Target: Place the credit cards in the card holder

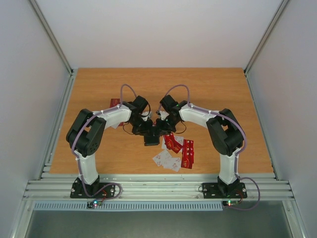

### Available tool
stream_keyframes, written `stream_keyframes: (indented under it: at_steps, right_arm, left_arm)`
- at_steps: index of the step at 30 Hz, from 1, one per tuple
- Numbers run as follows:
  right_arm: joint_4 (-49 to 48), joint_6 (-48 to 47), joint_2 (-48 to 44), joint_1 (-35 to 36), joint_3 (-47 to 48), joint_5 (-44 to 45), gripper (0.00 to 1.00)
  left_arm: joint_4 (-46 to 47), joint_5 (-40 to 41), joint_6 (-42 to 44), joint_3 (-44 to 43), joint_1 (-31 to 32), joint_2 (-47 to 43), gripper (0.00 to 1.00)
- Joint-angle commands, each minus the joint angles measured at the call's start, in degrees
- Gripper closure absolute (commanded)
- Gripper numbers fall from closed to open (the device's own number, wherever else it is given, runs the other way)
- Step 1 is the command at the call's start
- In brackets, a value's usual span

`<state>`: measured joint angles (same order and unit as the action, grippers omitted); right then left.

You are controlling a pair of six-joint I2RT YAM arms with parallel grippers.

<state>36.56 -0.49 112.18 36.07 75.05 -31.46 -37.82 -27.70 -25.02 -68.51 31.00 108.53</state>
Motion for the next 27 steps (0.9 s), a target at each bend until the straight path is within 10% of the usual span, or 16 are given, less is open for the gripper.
stream_keyframes:
  at_steps: [1, 27]
  right_arm:
    - [1.1, -1.9, 0.1, 0.3, 2.4, 1.7, 0.87]
    - [-2.7, -1.1, 3.4, -0.1, 1.2, -0.1, 0.88]
  left_arm:
    - [0.0, 0.8, 0.6, -1.3, 0.6, 2.0, 1.0]
    - [-0.7, 0.2, 0.9, -2.6, 0.6, 2.9, 1.0]
